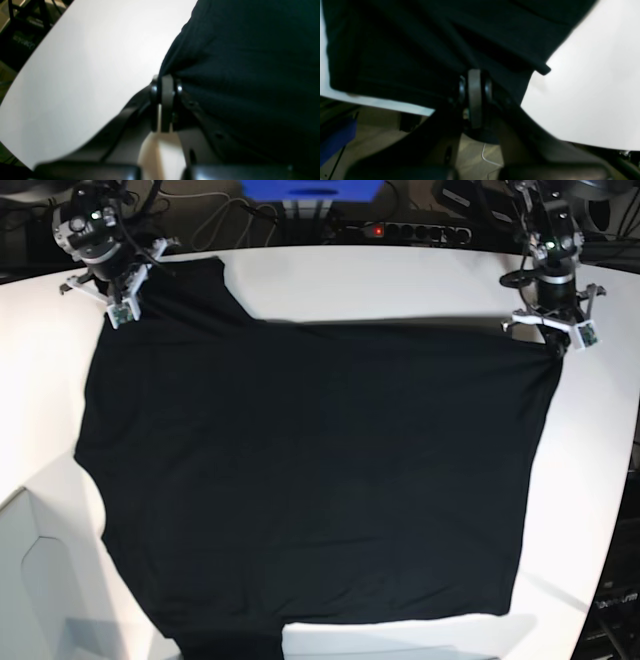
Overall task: Fold the T-shirt properly
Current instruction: 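Lift the shoulder edge and pull the right gripper along the shirt side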
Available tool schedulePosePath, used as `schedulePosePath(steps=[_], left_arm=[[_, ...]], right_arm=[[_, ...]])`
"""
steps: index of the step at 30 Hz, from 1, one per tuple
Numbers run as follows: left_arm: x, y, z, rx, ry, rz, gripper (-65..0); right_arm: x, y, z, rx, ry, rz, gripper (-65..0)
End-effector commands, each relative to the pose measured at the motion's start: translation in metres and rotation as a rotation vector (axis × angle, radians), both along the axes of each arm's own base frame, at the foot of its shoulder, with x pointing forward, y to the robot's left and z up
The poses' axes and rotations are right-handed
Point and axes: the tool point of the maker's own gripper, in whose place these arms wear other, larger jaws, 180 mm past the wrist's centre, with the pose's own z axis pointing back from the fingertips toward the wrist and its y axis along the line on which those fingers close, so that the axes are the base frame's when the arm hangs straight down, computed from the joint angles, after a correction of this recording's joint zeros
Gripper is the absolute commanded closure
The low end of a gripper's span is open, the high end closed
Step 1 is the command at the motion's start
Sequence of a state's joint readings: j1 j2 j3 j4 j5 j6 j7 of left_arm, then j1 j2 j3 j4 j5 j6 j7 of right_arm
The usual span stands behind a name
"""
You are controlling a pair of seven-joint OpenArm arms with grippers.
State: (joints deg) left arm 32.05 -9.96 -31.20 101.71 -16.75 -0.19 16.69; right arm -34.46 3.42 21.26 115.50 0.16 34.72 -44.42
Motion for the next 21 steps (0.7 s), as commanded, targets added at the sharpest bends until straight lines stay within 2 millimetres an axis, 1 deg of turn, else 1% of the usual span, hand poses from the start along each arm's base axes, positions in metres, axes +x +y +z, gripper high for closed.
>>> schedulePosePath(steps=[1, 5, 11, 15, 21], left_arm=[[0.005, 0.004, 0.014, 0.035, -0.040, -0.005, 0.0], [0.005, 0.004, 0.014, 0.035, -0.039, -0.006, 0.0], [0.008, 0.003, 0.015, 0.034, -0.045, -0.010, 0.0], [0.010, 0.002, 0.015, 0.032, -0.050, -0.011, 0.0], [0.025, 0.002, 0.024, 0.033, -0.094, -0.011, 0.0]], right_arm=[[0.005, 0.001, 0.006, 0.000, -0.025, 0.025, 0.0], [0.018, 0.003, 0.011, 0.003, -0.058, 0.029, 0.0], [0.046, 0.003, 0.023, 0.002, -0.128, 0.032, 0.0], [0.069, 0.007, 0.034, 0.005, -0.189, 0.040, 0.0], [0.108, 0.013, 0.057, 0.012, -0.295, 0.058, 0.0]])
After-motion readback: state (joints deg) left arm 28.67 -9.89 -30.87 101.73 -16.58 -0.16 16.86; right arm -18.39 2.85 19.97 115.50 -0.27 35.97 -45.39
